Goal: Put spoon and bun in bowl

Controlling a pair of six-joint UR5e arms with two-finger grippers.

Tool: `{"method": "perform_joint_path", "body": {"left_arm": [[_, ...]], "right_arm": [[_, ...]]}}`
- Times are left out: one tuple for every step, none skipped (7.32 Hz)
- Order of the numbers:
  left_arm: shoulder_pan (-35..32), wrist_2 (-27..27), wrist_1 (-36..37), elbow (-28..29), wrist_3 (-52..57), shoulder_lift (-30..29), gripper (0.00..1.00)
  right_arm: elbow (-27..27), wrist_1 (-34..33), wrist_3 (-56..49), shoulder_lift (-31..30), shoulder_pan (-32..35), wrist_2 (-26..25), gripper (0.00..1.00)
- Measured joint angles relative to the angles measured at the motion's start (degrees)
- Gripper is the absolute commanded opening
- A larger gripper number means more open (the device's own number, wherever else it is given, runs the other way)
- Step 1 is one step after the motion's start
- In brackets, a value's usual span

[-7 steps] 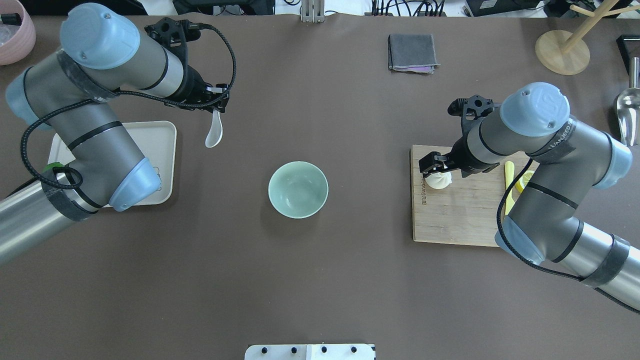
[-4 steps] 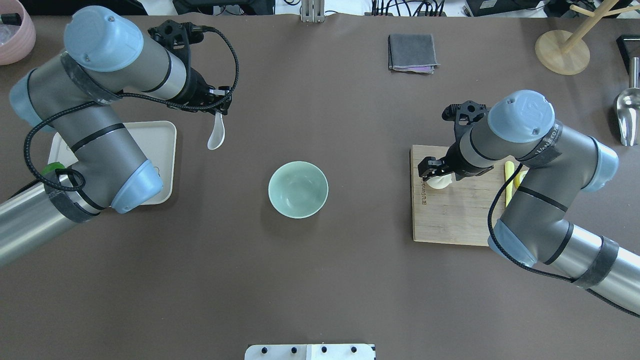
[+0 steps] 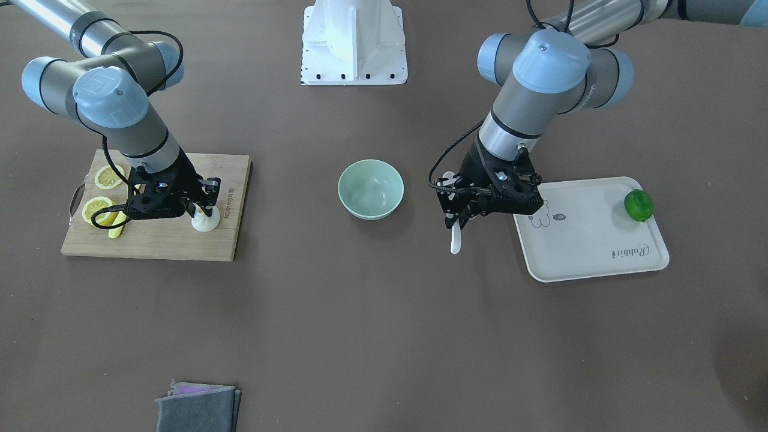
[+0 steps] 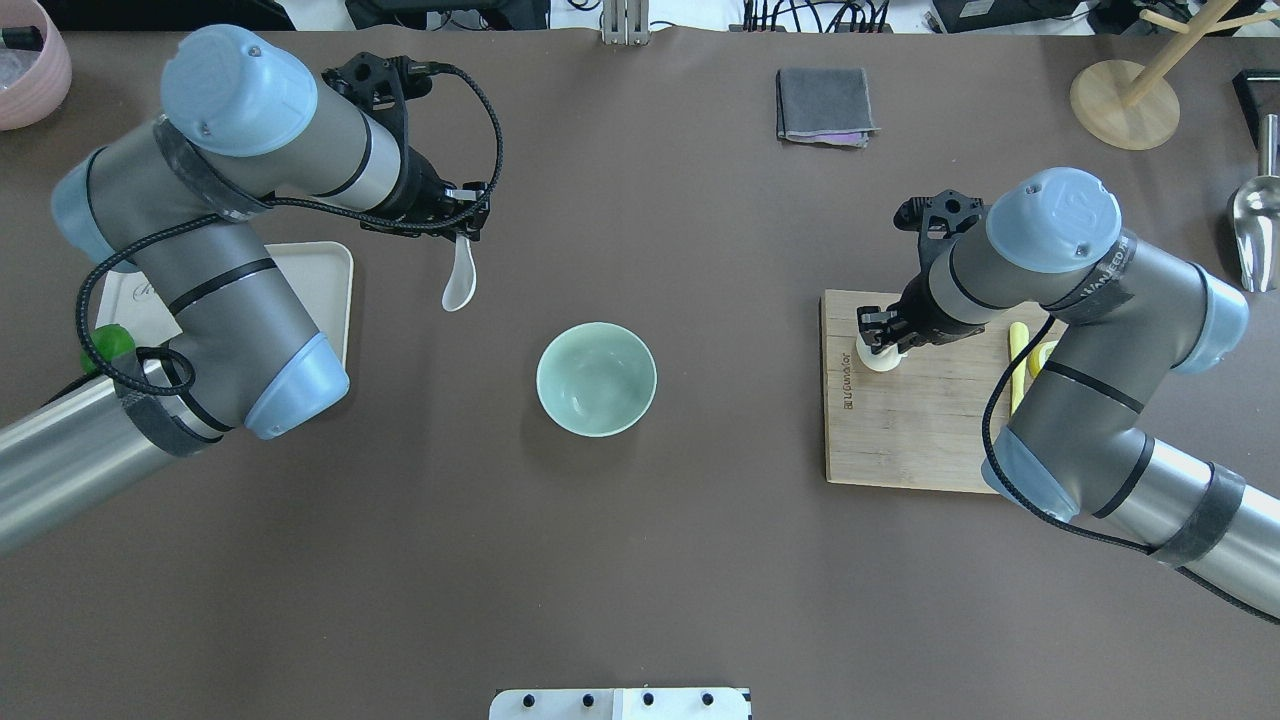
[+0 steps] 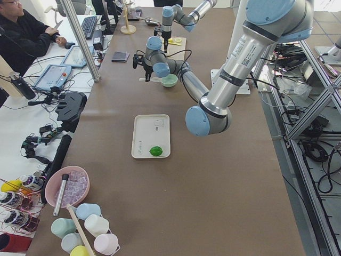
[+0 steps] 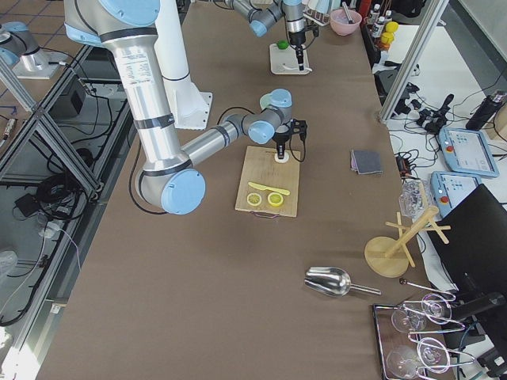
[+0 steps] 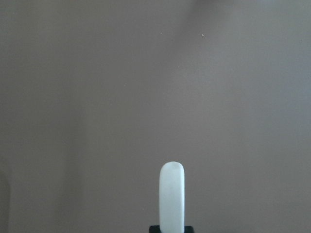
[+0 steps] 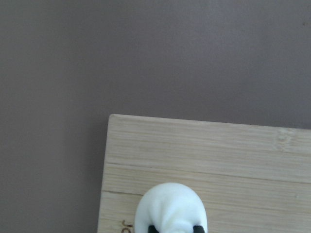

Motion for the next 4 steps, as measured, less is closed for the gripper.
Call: {"method": "perform_joint_path", "body": {"left_arm": [[0.7,0.1,0.0,0.3,-1.6,-0.9,0.0],[1.6,0.3,0.1,0.8,-3.2,-2.1,0.0],[3.2,0.9,0.1,1.5,-4.9,-3.2,0.0],[5.5,3.0,0.0,2.3,-6.4,-4.4,0.0]], "right_arm": [[0.2,0.0,0.0,0.5,1.2,1.8,0.0],[0.7,-0.1,0.1,1.1,2.4,3.4,0.0],[1.6,-0.1,0.1,1.4,3.1,4.2,0.0],[2.6,-0.1,0.2,1.6,3.4,4.5,0.0]]}}
